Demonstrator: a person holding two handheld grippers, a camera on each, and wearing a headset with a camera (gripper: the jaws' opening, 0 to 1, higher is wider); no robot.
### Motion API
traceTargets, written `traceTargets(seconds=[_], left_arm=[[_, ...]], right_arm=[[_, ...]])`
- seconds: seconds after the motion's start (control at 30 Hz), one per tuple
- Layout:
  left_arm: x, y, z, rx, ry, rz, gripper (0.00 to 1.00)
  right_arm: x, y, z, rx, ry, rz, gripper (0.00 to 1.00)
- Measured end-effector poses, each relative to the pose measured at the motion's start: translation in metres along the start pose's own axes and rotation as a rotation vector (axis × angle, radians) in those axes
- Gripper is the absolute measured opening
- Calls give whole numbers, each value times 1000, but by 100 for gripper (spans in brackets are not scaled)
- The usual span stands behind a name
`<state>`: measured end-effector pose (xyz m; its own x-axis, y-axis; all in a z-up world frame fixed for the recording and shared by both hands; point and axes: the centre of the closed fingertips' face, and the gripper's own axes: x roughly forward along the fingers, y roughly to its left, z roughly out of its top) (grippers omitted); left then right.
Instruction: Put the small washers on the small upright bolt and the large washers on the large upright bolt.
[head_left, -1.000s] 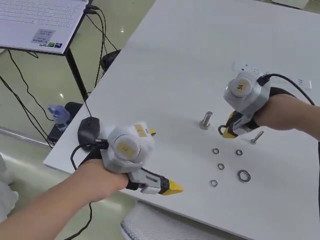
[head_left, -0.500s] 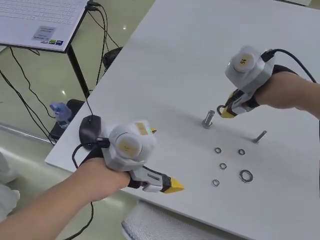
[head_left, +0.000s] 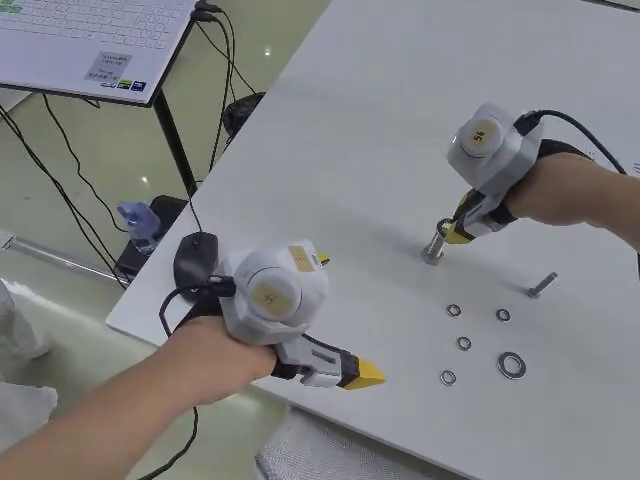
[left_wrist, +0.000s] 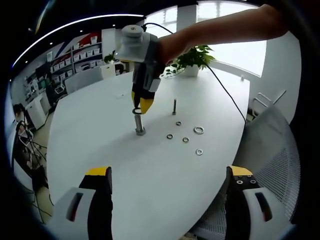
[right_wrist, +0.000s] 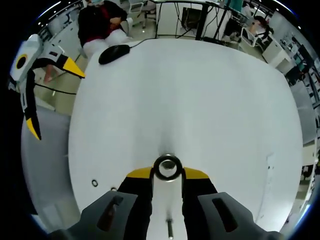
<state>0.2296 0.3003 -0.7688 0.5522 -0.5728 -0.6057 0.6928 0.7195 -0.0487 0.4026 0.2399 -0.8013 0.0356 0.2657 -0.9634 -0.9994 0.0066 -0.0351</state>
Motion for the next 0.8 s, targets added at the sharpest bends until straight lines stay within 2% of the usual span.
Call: traceTargets(seconds=[0.43,0.8], left_arm=[[-1,1,-8,-9,19,-4,93],[-2,1,-8,-13,19,-4,91]], right_arm=[[10,0,0,-6,28,16,21],[20,0,-5,-16,59,19,21]])
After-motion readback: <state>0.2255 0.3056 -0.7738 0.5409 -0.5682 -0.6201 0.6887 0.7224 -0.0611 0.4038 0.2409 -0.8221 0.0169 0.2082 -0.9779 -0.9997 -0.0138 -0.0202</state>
